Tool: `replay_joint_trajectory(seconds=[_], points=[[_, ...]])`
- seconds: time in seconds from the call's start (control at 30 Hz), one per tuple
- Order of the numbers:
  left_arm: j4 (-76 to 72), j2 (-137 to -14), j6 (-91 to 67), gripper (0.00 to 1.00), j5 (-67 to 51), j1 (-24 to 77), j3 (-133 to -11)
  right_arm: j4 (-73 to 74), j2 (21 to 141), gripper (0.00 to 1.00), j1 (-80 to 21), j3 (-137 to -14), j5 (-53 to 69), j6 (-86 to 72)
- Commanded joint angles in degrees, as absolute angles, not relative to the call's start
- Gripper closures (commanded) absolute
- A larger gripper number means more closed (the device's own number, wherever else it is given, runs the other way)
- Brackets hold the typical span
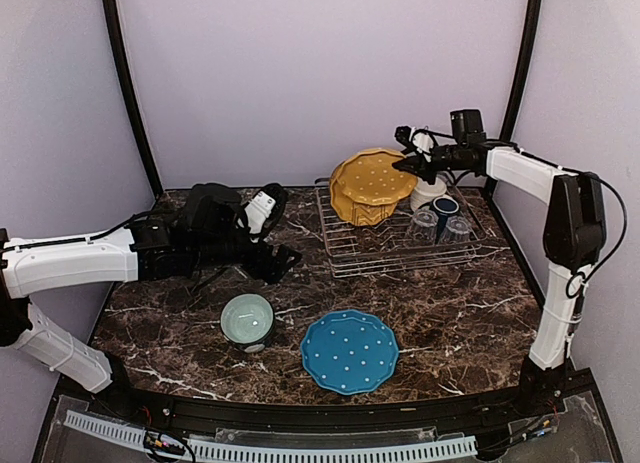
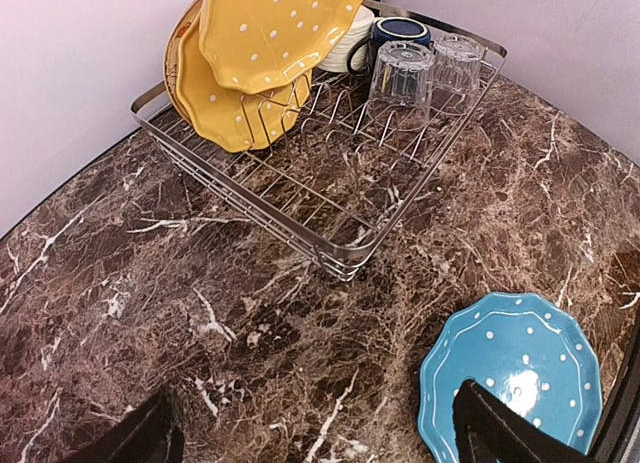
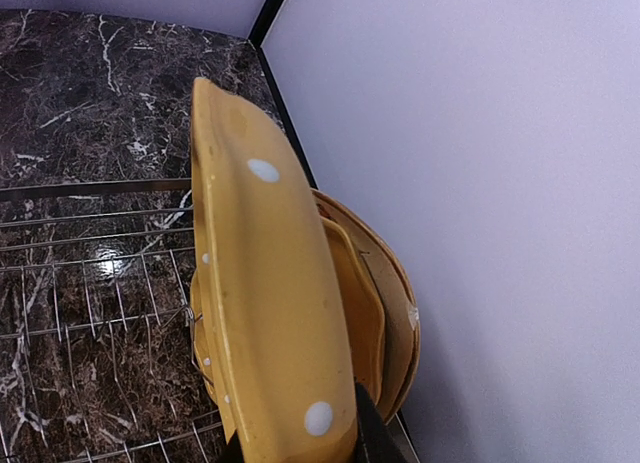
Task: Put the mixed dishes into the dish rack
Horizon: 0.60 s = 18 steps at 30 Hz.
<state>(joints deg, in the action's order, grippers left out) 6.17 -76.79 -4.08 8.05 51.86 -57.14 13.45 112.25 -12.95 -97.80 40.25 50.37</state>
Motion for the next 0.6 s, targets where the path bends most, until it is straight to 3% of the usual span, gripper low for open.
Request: replay_joint_trajectory(seconds=[0.0,0.57], points=[[7.56,-75.1,-3.73,0.07,8.8,51.68,-56.34,6.88,110.88,1.0,-12.09,-102.01,45.73,49.85],[7.99,-75.35,-3.81,0.07,9.04,51.66,-56.24,10.0,115.56,1.0,-11.78,-105.6,46.54,54.05]])
